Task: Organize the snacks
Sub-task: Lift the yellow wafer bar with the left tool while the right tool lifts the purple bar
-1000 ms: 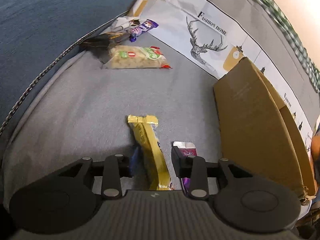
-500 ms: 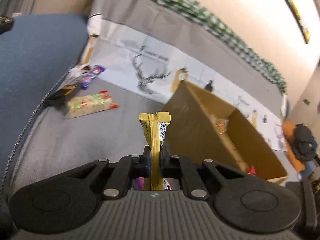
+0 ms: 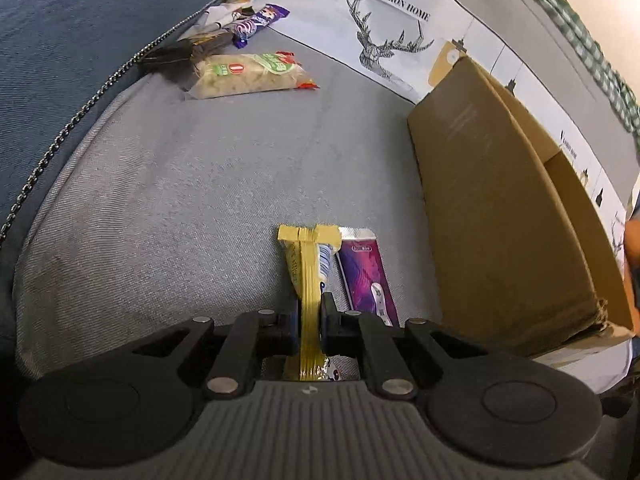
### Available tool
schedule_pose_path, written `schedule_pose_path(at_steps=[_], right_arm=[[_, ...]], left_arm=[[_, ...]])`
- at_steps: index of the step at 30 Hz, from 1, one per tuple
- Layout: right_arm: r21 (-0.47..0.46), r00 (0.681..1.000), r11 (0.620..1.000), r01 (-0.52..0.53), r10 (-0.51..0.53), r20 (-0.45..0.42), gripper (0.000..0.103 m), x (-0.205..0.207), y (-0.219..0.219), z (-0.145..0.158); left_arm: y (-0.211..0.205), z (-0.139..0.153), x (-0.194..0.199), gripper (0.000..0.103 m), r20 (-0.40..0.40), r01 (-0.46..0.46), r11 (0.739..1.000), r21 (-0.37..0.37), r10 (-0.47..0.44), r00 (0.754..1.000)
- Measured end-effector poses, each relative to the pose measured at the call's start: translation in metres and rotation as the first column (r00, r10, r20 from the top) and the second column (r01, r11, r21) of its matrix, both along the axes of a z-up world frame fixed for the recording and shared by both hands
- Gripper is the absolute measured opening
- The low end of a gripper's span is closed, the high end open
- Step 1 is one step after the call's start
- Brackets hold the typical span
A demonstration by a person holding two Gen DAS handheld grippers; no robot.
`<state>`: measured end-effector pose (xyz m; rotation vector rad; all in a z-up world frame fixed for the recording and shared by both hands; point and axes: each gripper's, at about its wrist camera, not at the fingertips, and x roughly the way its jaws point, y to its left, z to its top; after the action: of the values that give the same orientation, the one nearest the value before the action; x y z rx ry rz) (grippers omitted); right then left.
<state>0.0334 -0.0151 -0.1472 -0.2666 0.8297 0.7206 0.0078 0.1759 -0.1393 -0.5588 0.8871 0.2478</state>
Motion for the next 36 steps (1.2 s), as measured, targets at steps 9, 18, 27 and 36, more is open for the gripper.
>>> schedule_pose_path(at_steps=[9, 18, 27, 36], right_arm=[[-0.012, 1.000, 1.000, -0.016, 0.016, 0.014, 0.033, 0.001, 0.004, -0.002], [-0.006, 0.999, 1.000, 0.005, -0.005, 0.042, 0.035, -0.003, 0.001, -0.002], [-0.021, 0.998, 1.000, -0.001, 0.003, 0.068, 0.031, -0.005, 0.002, -0.004], [-0.013, 0.995, 1.000, -0.006, 0.007, 0.097, 0.021, -0.009, 0.001, -0.001]], left_arm=[[-0.003, -0.001, 0.000, 0.012, 0.002, 0.010, 1.000, 0.000, -0.010, 1.000], [-0.001, -0.002, 0.000, 0.013, 0.004, 0.009, 1.000, -0.008, -0.009, 1.000], [-0.001, -0.002, -0.001, 0.013, 0.004, 0.010, 1.000, -0.009, -0.010, 1.000], [-0.001, -0.003, -0.001, 0.013, 0.005, 0.010, 1.000, -0.006, -0.010, 1.000]])
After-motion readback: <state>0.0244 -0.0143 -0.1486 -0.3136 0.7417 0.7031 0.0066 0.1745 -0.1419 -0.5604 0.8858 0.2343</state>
